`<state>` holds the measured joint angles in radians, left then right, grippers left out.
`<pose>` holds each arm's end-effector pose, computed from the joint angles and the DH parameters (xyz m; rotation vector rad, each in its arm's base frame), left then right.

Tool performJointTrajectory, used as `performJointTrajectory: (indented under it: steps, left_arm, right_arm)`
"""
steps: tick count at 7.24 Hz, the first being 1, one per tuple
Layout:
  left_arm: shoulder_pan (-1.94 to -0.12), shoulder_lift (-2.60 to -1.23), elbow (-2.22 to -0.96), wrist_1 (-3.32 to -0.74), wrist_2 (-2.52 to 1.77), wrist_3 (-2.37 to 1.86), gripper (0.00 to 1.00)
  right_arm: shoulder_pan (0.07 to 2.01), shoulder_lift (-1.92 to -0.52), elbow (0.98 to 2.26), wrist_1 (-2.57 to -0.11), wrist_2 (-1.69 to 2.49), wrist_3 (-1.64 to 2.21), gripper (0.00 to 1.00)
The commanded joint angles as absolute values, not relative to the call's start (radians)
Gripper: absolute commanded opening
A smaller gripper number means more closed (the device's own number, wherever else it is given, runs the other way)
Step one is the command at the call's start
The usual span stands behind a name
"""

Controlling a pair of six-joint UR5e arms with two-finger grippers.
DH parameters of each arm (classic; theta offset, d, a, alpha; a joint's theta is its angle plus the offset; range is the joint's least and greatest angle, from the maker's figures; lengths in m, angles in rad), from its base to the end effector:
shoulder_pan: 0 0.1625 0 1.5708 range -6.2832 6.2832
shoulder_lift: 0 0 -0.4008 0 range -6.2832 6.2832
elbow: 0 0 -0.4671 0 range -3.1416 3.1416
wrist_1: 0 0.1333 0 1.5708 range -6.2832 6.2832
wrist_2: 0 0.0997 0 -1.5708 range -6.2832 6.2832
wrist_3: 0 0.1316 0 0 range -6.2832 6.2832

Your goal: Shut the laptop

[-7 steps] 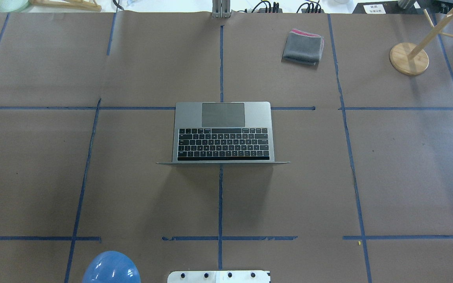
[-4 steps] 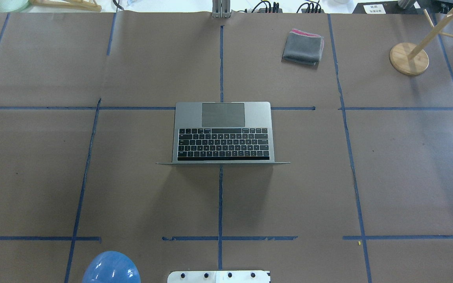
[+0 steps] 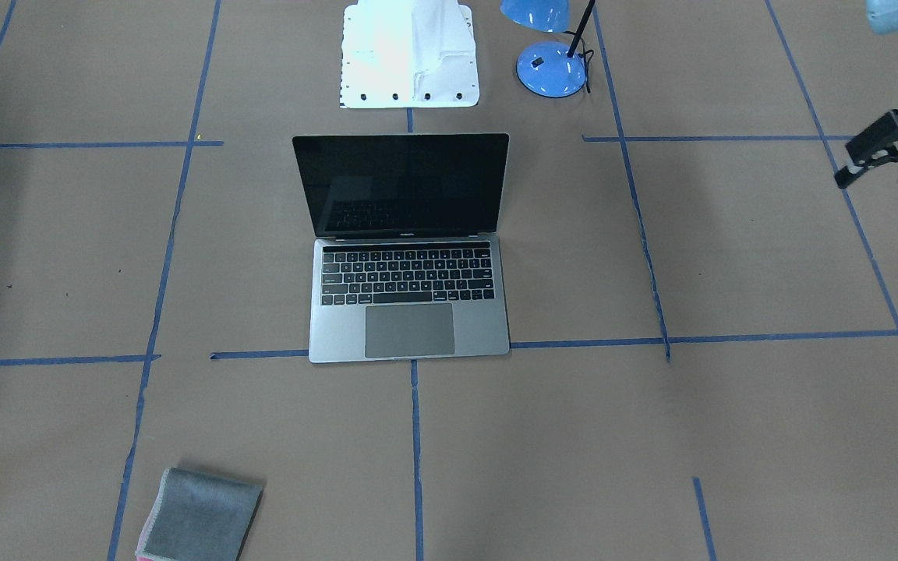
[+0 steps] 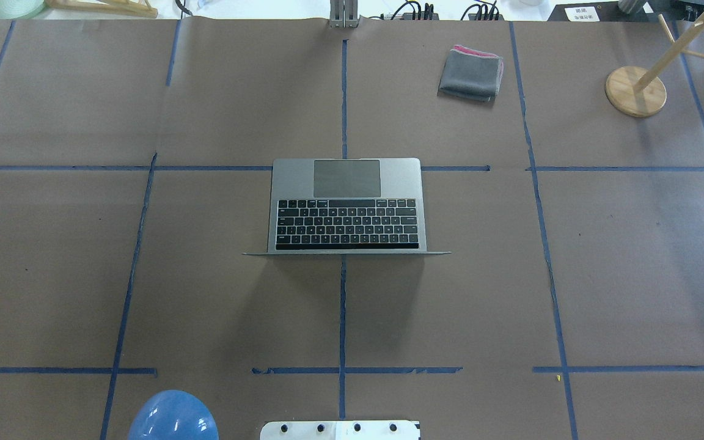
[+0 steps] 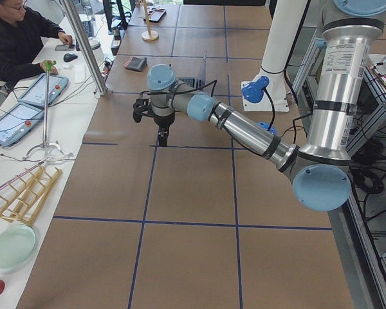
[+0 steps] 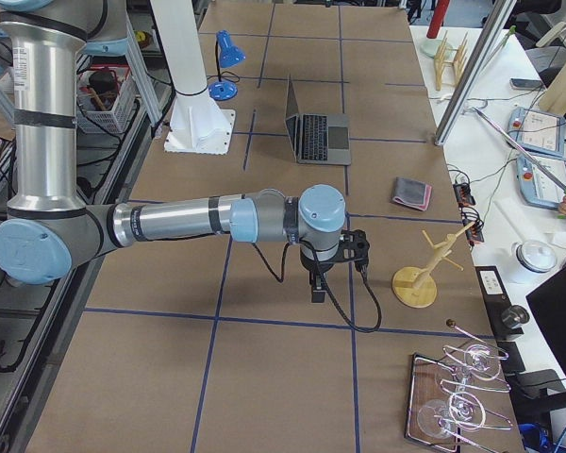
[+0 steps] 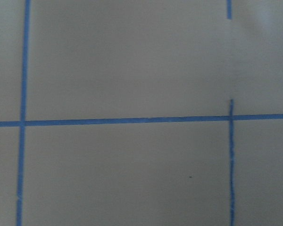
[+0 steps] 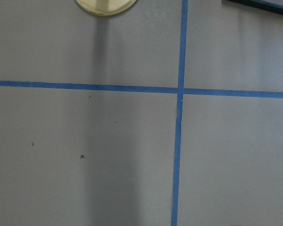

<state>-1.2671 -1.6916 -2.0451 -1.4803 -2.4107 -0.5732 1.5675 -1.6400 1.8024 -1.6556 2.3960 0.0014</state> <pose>0.1352 -0.5496 0.3272 0.0805 0.9434 -0.0372 0.0348 -0.5397 0.5681 0.0712 -0.8249 -0.0338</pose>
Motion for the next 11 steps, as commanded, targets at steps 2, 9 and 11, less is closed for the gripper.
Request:
performJointTrajectory:
  steps: [2,9,11]
  left_arm:
    - [-1.019,-1.908,-2.181,-1.476,-2.410,-1.108,1.00]
    - [-0.632,-2.092,-2.224,-1.476,-2.155,-1.454,0.43]
    - [-0.560,-2.123,-2.220,-1.477,-2.146,-1.508,0.04]
  right_arm:
    - [1.540,-1.641,1.818,-1.589,2.489,0.023,1.00]
    - [1.060,-1.626,2.187,-1.279,2.467,1.031,0.14]
    - [0.718,-1.632,2.224,-1.091,2.136,1.368,0.03]
